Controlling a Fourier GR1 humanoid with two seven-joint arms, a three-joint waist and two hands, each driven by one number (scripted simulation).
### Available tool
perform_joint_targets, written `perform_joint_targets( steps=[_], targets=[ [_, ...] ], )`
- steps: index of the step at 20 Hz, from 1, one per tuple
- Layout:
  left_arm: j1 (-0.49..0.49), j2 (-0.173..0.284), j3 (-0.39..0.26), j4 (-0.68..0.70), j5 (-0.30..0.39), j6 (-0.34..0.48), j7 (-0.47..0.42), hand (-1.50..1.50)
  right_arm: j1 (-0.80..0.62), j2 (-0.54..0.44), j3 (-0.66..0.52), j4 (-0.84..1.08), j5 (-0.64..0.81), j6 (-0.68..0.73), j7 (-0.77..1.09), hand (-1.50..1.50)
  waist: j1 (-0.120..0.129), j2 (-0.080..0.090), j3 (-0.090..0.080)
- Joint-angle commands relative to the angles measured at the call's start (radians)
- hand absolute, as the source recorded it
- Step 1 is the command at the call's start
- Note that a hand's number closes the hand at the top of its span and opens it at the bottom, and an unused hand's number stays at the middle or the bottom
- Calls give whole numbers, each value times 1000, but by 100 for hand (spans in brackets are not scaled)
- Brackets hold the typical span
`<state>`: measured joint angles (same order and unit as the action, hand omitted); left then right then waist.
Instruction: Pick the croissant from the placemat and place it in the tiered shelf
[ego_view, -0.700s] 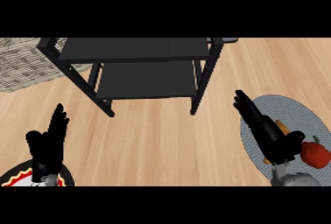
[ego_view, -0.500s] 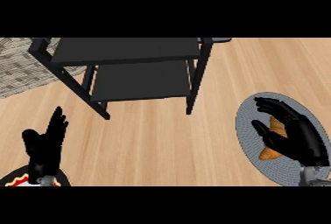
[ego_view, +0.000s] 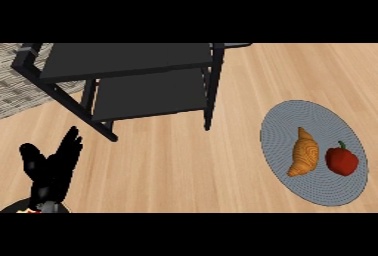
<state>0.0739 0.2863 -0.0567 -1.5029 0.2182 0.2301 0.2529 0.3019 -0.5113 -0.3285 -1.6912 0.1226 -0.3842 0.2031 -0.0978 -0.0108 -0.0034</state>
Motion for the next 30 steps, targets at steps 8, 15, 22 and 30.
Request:
perform_joint_targets(
  steps=[8,15,22,30],
  targets=[
    [-86,1,-12,88,18,-80,54,0,381,-23,-42,-556,-53,194,239,-150,73,10,1],
    [-123,-12,-17,108,19,-110,51,0,269,-118,81,-718,85,244,682,-150,112,18,1],
    [-172,-17,-7,176,15,-142,24,0,-61,-167,247,-559,297,233,1051,-150,141,25,1],
    [-161,-17,-4,174,9,-149,24,0,-235,-98,372,-397,408,323,1206,-150,137,23,0]
  ],
)
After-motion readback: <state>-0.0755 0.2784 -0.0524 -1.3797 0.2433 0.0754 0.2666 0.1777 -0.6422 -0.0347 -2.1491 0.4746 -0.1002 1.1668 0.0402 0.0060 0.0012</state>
